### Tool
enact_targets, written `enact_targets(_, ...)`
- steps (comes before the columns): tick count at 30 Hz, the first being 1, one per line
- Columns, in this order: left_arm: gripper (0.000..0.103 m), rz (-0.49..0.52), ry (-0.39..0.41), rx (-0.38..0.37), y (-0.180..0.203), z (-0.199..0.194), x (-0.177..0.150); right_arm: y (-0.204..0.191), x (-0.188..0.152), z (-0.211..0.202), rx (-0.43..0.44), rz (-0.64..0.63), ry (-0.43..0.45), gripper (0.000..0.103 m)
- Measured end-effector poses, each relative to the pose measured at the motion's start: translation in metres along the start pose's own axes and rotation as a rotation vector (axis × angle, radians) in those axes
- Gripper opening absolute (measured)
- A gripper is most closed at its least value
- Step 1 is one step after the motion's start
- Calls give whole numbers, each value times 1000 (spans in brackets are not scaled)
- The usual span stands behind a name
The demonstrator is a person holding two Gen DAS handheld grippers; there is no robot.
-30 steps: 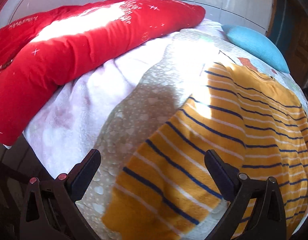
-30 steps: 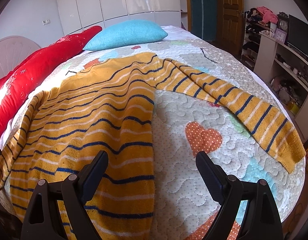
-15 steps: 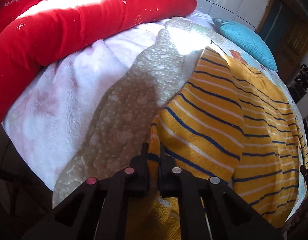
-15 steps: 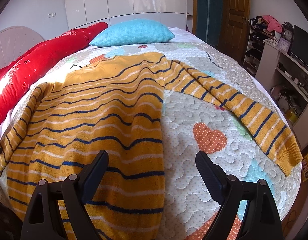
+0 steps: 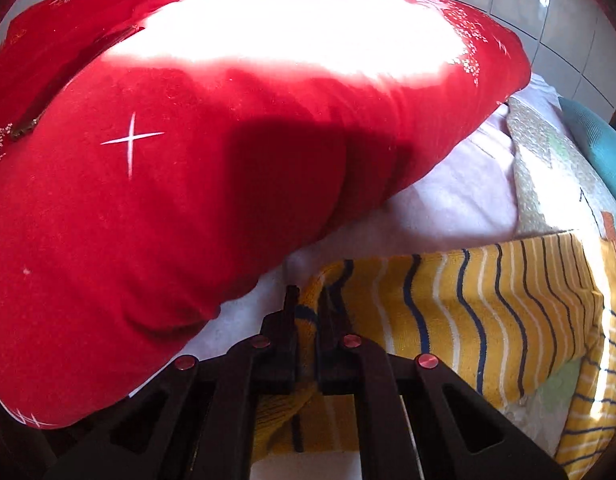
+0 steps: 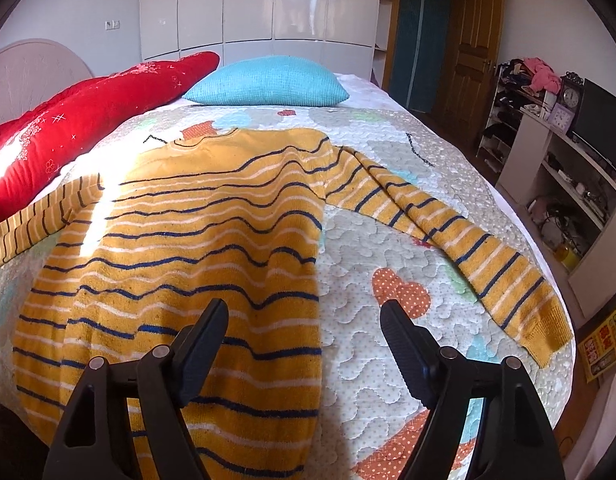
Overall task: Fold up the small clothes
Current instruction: 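Grasp the sweater sleeve cuff nearest the left gripper, then fold the held sleeve across the sweater body with the left gripper, release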
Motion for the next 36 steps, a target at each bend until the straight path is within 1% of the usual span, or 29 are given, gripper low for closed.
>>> enact_targets(2, 5, -11, -13, -35, 4, -3, 3, 0, 1, -2, 1, -5, 5, 80)
enact_targets(4, 5, -5, -9, -102, 13, -18, 0, 2, 1, -3, 7, -1, 10, 77)
enact_targets(7, 5, 41, 1, -243, 41, -56, -7, 9, -1, -2, 27, 26, 10, 71)
enact_targets(10, 5, 89, 26, -370, 83, -100, -11, 18, -5, 2, 46, 62, 3, 67)
enact_targets(12, 5, 127, 40, -454, 121, -130, -14, 27, -9, 3, 58, 94, 4, 67)
enact_targets(15, 5, 202, 46, -586, 198, -170, -26, 45, -15, 0, 60, 141, 13, 67)
enact_targets(18, 5, 306, 44, -678, 282, -208, -53, 70, -22, -6, 42, 196, 24, 67)
enact_targets(20, 5, 380, 27, -721, 337, -229, -77, 87, -27, -10, 27, 237, 32, 67)
enact_targets(22, 6, 446, 3, -754, 388, -240, -103, 105, -33, -15, 6, 276, 37, 67)
enact_targets(24, 13, 492, -14, -766, 428, -241, -125, 120, -39, -20, -17, 309, 40, 67)
enact_targets(25, 21, 494, -43, -772, 440, -238, -133, 126, -41, -24, -27, 321, 41, 67)
enact_targets(26, 32, 492, -90, -788, 447, -235, -141, 132, -43, -27, -34, 329, 44, 68)
enact_targets(27, 37, 484, -136, -823, 449, -233, -149, 137, -45, -31, -41, 333, 48, 69)
enact_targets(28, 45, 476, -164, -859, 446, -234, -154, 141, -45, -33, -48, 334, 52, 70)
enact_targets(29, 49, 476, -166, -874, 440, -235, -157, 144, -45, -35, -50, 331, 56, 70)
enact_targets(30, 51, 481, -145, -872, 430, -238, -160, 146, -44, -35, -43, 327, 57, 70)
enact_targets(31, 55, 484, -111, -855, 418, -240, -162, 146, -42, -34, -28, 323, 58, 70)
enact_targets(32, 62, 483, -71, -827, 404, -241, -161, 145, -37, -31, -9, 320, 60, 70)
enact_targets(34, 72, 469, 16, -748, 373, -237, -158, 136, -23, -24, 48, 310, 70, 70)
enact_targets(35, 74, 459, 54, -703, 358, -231, -154, 128, -14, -19, 91, 303, 76, 70)
enact_targets(36, 75, 449, 76, -655, 344, -223, -149, 120, -4, -14, 142, 294, 81, 70)
Point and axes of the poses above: each gripper's, at about its wrist camera, not at the fingertips, and z roughly the way its jaws point, y to its right, x to its top, the point moved 3 cm from there along z, roughly the way its jaws point, and after that the axes turned 14 degrees about x, right-handed, at the moved point
